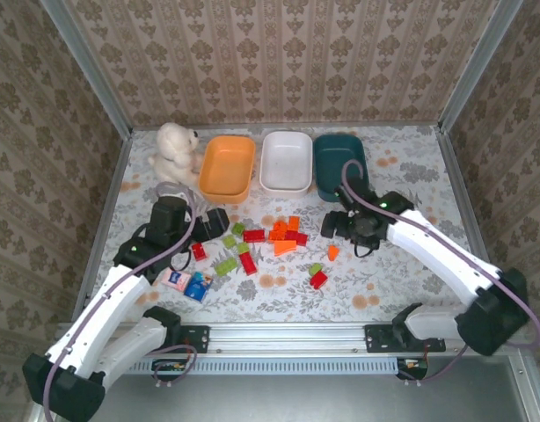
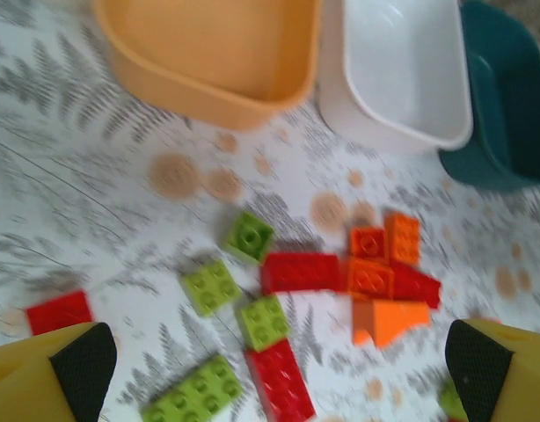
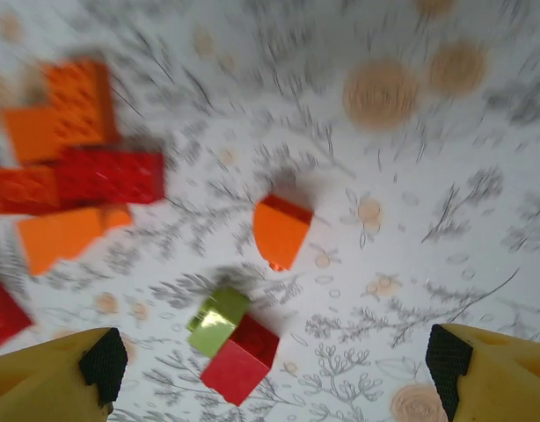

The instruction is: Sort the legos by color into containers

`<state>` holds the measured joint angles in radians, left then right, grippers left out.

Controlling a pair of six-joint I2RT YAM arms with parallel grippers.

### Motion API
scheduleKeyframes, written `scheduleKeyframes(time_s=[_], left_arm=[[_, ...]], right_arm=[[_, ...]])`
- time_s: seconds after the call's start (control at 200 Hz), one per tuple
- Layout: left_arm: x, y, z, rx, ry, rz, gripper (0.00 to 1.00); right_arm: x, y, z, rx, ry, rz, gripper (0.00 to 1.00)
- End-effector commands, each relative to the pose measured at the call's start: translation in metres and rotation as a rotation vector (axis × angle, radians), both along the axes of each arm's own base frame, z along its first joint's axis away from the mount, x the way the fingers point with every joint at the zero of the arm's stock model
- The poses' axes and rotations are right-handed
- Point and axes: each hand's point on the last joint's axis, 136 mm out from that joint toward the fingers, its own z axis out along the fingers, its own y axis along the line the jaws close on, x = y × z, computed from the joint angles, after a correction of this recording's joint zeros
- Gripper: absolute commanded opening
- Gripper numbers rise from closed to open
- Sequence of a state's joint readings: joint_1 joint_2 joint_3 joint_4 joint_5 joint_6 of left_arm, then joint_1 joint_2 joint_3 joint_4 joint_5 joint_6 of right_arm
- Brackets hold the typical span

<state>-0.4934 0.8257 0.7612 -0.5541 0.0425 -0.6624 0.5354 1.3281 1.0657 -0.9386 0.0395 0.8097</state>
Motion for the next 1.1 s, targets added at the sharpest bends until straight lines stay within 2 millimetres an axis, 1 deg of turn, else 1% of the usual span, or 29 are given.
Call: scheduleKeyframes(time_s=[0.0,0.03,0.115,0.245,0.34,0.395,0.48,0.58,0.65,0.715,0.855,0.945,1.015,1.095], left_arm=[[-0.015,-0.02,0.005,-0.053,0.032,-0.093,1.0],[-0.016,-0.021,0.005,-0.056,0.034,-0.094,1.0],[-0.017,-0.026,0.005,-0.068,0.034,-0.11,1.0],[-0.021,-0.036,0.007,-0.09,0.034,-0.149,1.0],[-0.026,-0.044,0.009,-0.11,0.036,-0.189,1.0],[-0.028,-0.048,0.009,-0.121,0.039,-0.207,1.0],[-0.029,-0.052,0.009,-0.137,0.039,-0.223,1.0],[-0.029,-0.053,0.008,-0.141,0.041,-0.22,1.0],[-0.028,-0.054,0.008,-0.141,0.038,-0.219,1.0],[-0.028,-0.054,0.009,-0.143,0.037,-0.22,1.0],[-0.028,-0.055,0.009,-0.143,0.038,-0.222,1.0],[-0.028,-0.055,0.008,-0.14,0.04,-0.222,1.0],[-0.028,-0.055,0.009,-0.144,0.038,-0.217,1.0],[-0.026,-0.056,0.013,-0.156,0.032,-0.209,1.0]], right_arm=[[-0.011,0.018,-0.028,0.07,0.133,-0.039,0.9],[-0.011,0.02,-0.037,0.067,0.151,-0.045,0.89],[-0.006,0.021,-0.055,0.058,0.165,-0.06,0.84],[-0.004,0.019,-0.077,0.027,0.194,-0.081,0.78],[-0.004,0.018,-0.092,0.011,0.21,-0.097,0.71],[-0.001,0.016,-0.096,0.002,0.205,-0.102,0.67],[0.005,0.016,-0.101,0.001,0.191,-0.107,0.63],[0.012,0.017,-0.106,0.009,0.187,-0.101,0.59],[0.014,0.016,-0.11,0.002,0.192,-0.097,0.56],[0.015,0.016,-0.113,0.001,0.199,-0.092,0.52],[0.013,0.016,-0.115,0.0,0.21,-0.1,0.43],[0.013,0.013,-0.111,-0.009,0.199,-0.105,0.33],[0.018,0.012,-0.099,-0.019,0.162,-0.094,0.29],[0.032,0.011,-0.069,-0.032,0.085,-0.063,0.29]])
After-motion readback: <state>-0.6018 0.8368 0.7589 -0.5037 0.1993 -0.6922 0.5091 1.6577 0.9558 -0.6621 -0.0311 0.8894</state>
